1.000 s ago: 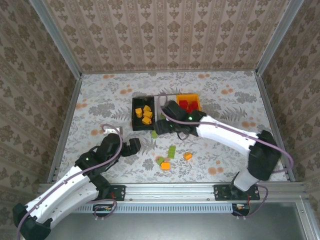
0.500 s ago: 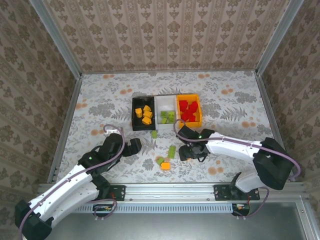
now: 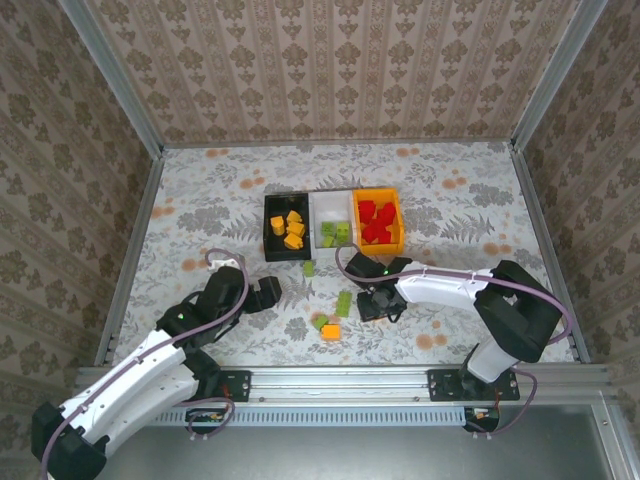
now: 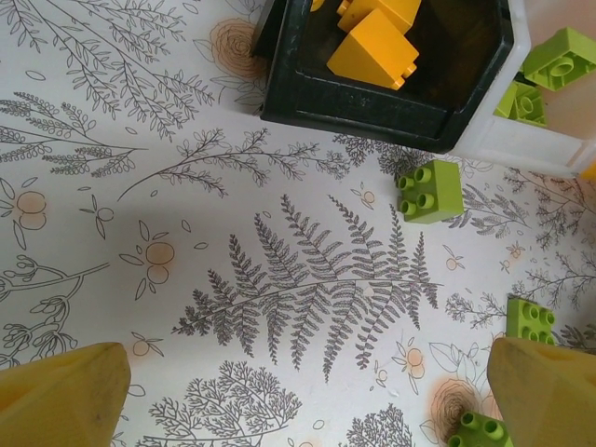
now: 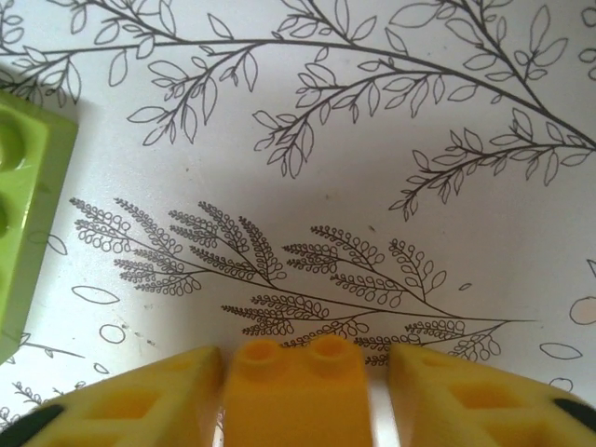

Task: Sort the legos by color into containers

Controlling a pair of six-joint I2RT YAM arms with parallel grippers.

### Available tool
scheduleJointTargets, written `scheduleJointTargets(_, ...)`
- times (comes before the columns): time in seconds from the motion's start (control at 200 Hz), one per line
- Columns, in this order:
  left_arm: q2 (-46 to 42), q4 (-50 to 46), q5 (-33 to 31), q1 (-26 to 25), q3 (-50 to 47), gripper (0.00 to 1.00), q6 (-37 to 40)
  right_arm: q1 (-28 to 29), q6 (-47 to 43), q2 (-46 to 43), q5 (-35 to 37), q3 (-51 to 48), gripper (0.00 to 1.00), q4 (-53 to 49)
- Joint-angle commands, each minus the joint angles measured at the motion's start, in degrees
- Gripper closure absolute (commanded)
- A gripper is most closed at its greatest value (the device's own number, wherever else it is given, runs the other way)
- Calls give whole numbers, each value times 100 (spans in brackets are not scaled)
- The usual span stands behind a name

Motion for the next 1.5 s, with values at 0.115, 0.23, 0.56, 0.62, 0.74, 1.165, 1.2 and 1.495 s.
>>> scheduleJointTargets(0.115, -52, -88, 99, 96, -76, 0, -101, 76, -54, -247, -221, 138, 62, -225)
scheduleJointTargets(0.23, -56, -93, 125, 109, -79, 0, -104, 87, -115, -507, -233, 389, 64, -428)
scheduleJointTargets(0.56, -257, -152, 158, 158, -215, 0, -202, 89, -549, 469, -481, 2991, 64, -343)
scheduleJointTargets(0.62, -293, -182, 200, 159, -242, 0, -219, 85, -634, 980, -397, 3661, 64, -281)
scheduleJointTargets(0.74, -356, -332, 260, 170, -252, 0, -215, 18, -766, 2096, -273, 4985, 64, -285)
scheduleJointTargets(1.165, -408, -343, 427, 196, -278, 0, -145, -213, -662, 4513, 22, 8103, 43, -777)
scheduleJointTargets(1.2, -401, -343, 428, 189, -271, 0, -140, -217, -659, 4459, 4, 8109, 37, -738)
scheduleJointTargets(1.495, 231, 38, 543, 189, 31, 0, 313, -217, -517, 2685, -7, 6224, 29, 285)
